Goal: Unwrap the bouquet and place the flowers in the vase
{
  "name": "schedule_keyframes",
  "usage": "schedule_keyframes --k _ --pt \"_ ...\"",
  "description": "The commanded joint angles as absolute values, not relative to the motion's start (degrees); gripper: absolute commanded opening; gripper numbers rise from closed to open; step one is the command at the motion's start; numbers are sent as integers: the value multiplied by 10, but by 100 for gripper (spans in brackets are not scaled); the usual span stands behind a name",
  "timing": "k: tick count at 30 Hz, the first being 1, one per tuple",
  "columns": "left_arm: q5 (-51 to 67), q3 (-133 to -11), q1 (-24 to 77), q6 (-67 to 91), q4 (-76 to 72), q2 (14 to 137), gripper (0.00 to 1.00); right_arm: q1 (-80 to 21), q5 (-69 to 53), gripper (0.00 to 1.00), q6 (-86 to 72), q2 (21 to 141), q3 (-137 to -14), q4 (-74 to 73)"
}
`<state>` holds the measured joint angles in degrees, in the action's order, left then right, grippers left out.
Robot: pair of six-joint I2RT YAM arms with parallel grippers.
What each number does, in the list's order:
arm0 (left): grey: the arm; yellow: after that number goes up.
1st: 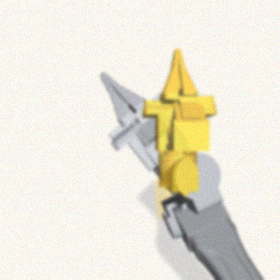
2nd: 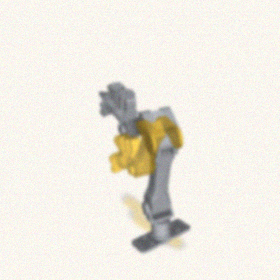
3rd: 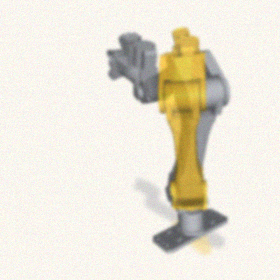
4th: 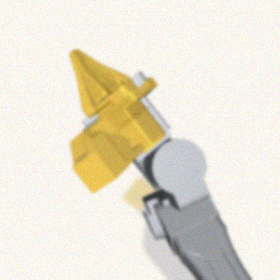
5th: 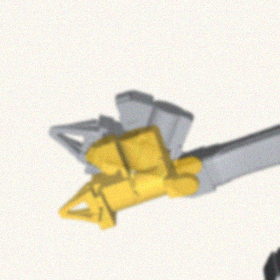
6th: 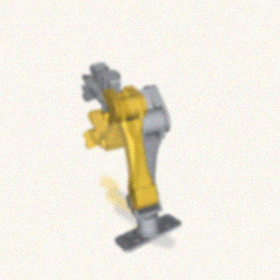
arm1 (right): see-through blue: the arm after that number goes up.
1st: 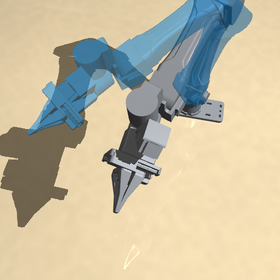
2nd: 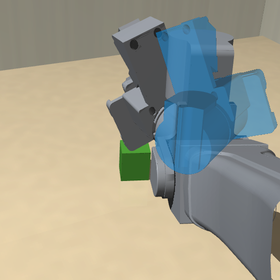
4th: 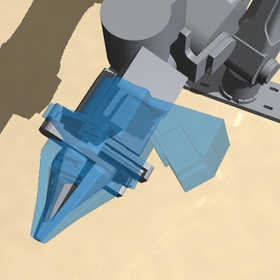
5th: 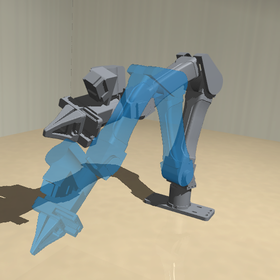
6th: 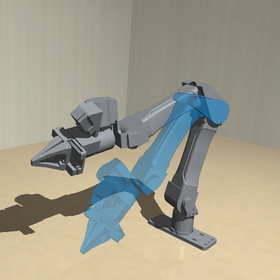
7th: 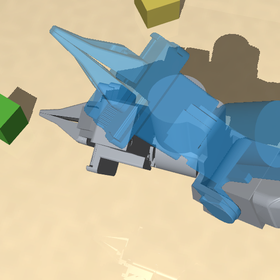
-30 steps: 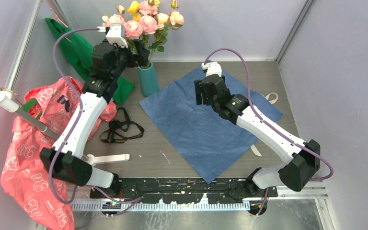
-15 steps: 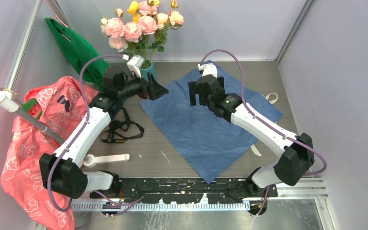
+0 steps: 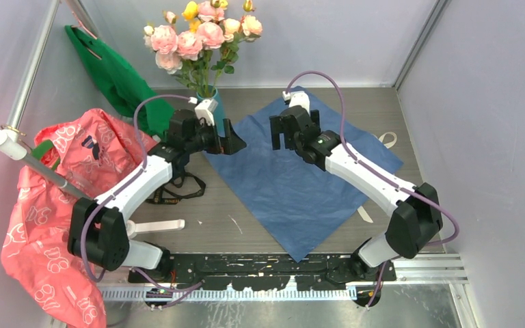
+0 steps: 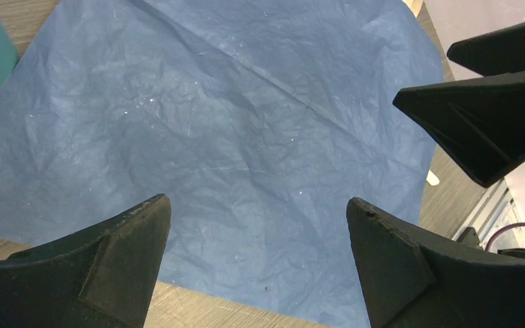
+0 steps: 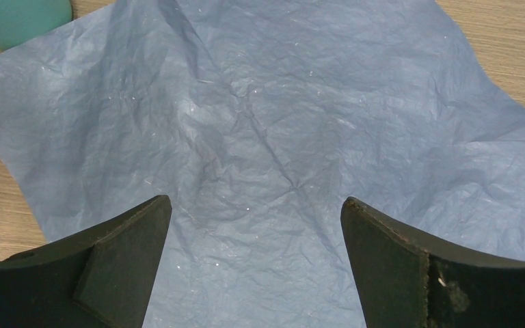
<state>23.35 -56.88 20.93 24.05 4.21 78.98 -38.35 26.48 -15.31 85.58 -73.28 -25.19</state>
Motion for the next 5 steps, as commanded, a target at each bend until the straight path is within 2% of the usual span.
schedule_keyframes --k 1,5 --pt "217 -571 220 267 -23 792 100 -378 279 100 -160 852 -738 -231" --pt "187 -570 227 264 -17 787 100 -373 270 100 -162 849 -731 -227"
